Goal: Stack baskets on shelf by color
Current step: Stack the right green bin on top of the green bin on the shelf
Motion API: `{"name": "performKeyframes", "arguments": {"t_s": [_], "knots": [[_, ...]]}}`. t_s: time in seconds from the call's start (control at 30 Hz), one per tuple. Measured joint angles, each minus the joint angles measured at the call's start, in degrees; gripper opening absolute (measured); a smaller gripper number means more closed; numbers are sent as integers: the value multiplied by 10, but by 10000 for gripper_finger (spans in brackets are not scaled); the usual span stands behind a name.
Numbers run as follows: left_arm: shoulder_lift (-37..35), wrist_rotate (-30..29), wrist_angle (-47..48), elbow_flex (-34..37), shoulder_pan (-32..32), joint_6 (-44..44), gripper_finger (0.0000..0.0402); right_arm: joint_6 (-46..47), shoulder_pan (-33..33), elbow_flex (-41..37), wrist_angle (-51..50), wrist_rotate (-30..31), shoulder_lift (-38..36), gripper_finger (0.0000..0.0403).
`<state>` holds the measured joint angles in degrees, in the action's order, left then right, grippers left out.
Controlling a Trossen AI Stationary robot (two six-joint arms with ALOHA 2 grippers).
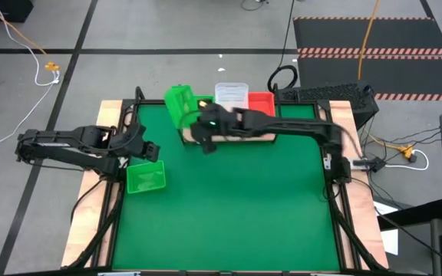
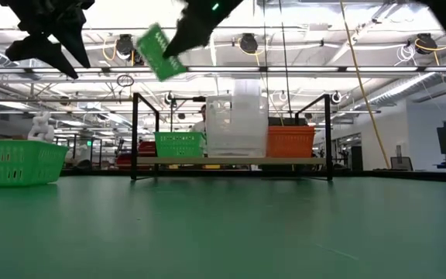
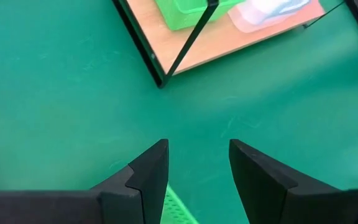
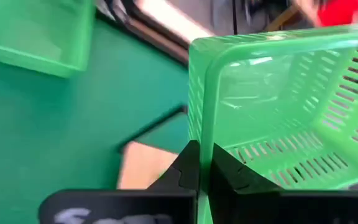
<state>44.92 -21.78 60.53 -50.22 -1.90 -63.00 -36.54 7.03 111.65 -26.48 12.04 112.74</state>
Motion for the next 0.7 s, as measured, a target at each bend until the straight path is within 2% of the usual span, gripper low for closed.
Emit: {"name": "performKeyframes", "arguments": {"t_s": [0.17, 0.27, 0.5, 0.7], "knots": [[1, 16, -10, 0, -2, -13, 170, 57, 25, 147, -89, 51, 104, 1], [1, 22, -9, 0, -7, -25, 170, 79, 35, 194, -137, 89, 134, 1], [1, 22, -8, 0, -17, -44, 170, 140, 42, 191, -204, 89, 137, 1], [1, 22, -8, 0, -17, -44, 170, 150, 42, 190, -192, 91, 146, 0]]}}
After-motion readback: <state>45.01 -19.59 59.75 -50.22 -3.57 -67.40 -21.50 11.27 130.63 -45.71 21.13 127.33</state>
